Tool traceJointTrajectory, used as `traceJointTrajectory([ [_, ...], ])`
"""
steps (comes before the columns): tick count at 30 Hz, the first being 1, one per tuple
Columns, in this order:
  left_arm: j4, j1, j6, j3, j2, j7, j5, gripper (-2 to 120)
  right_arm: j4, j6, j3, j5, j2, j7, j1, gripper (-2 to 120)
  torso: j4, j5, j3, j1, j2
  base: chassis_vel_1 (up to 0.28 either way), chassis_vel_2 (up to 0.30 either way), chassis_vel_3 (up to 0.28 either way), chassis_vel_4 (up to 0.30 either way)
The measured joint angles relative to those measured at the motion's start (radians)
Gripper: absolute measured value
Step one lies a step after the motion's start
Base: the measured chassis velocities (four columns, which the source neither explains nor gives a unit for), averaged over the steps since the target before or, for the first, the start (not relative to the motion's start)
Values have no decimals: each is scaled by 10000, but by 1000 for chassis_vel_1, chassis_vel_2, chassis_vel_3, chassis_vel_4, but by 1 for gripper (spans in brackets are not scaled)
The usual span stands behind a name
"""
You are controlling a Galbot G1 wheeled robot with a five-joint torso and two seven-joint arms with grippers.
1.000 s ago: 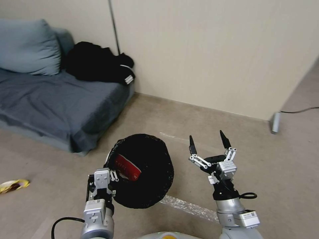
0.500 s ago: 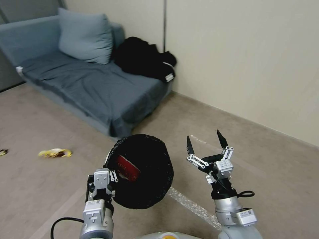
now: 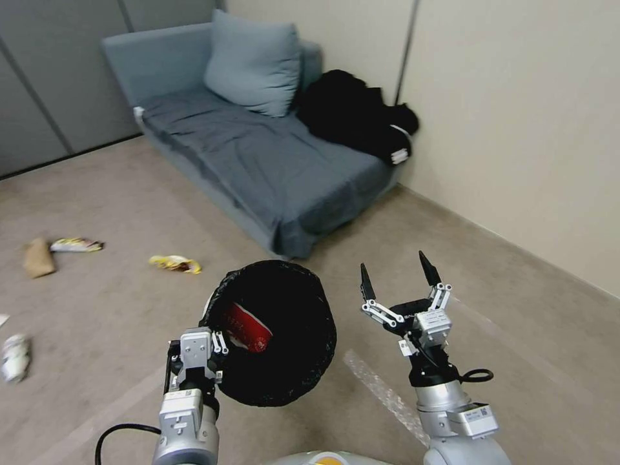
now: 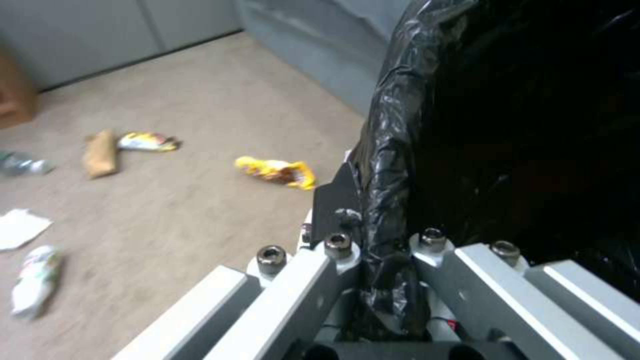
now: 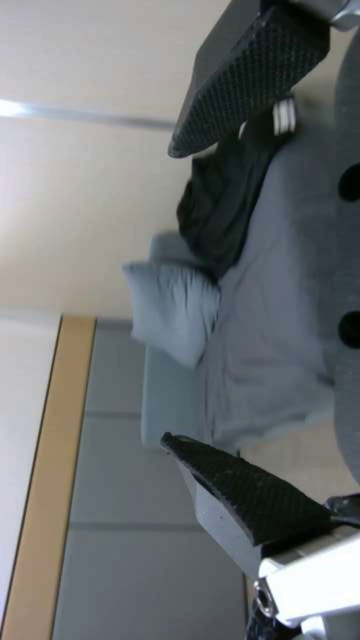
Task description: Pick up the trash bin, then pick up the garbage from the floor and place it into the trash bin.
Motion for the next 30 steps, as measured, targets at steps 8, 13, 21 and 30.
traceJointTrajectory([
  [8,39,-20,0,22,-23,0,41,0,-49,11,-91,-87,57,-69,76,100,-1,0,0,0,0,126,128,125,125],
  [13,62,-22,0,26,-37,0,40,0,-52,-6,-94,-86,86,-71,104,100,0,1,0,-1,0,129,123,133,123],
  [21,110,-33,0,68,-46,2,71,0,-71,-6,-106,-99,115,-75,103,100,0,0,0,0,0,126,131,122,123],
  [30,135,-39,-80,90,-59,3,134,0,-70,-6,-128,-117,129,-96,113,100,3,1,0,-1,0,118,110,119,113],
])
